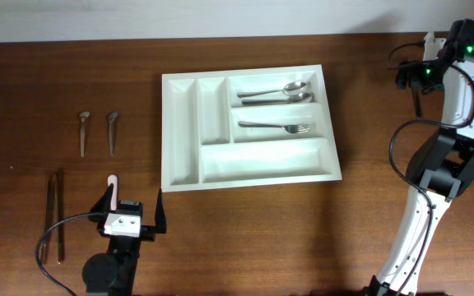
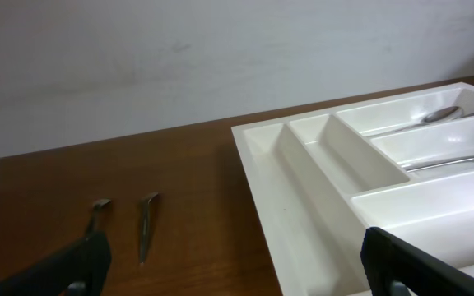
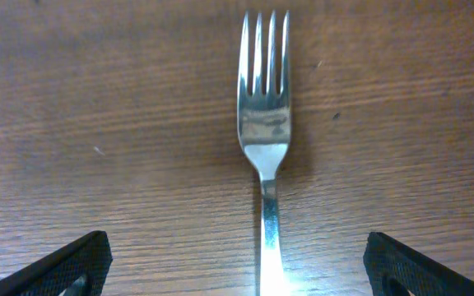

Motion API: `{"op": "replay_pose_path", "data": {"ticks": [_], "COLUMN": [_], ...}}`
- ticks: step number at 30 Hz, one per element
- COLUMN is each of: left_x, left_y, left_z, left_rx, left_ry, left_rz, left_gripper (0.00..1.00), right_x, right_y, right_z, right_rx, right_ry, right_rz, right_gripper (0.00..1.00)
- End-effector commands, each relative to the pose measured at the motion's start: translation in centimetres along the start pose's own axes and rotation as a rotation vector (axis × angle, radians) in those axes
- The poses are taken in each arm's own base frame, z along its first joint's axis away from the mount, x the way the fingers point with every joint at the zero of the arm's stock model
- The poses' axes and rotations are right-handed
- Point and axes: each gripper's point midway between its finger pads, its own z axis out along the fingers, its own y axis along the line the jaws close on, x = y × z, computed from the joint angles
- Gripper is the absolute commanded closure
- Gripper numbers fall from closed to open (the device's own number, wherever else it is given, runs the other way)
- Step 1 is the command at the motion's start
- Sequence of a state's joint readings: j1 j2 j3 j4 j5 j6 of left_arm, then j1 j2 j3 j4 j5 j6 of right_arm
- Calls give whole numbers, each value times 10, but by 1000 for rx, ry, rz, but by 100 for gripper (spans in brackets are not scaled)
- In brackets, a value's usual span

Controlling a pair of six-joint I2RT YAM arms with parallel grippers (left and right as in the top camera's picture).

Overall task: Pack container
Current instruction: 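Move the right gripper back over the remaining silver fork, then lower the right gripper and close it on the fork handle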

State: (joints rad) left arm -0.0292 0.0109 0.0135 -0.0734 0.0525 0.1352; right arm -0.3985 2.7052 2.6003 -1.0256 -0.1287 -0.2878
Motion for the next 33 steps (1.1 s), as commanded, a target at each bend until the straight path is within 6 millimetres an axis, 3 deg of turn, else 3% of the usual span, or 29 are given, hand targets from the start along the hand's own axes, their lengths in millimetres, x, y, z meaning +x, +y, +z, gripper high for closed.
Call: {"op": "replay_pose_path", "data": {"ticks": [1,9,33], "left_x": [2,2,2], "left_y": [0,0,1], "left_z": [0,0,0], "left_rx": [-1,-1,-1], "left_ry": [3,3,3], "left_rz": [12,12,12], "left_gripper": [1,1,1], "right_x": [13,21,27], "right_y": [-5,-23,-17], "right_z": [13,12,16], "right_rx": [3,14,3], "right_ry": [37,45,73], "right_rz": [20,49,44], "right_gripper": [1,1,1]}}
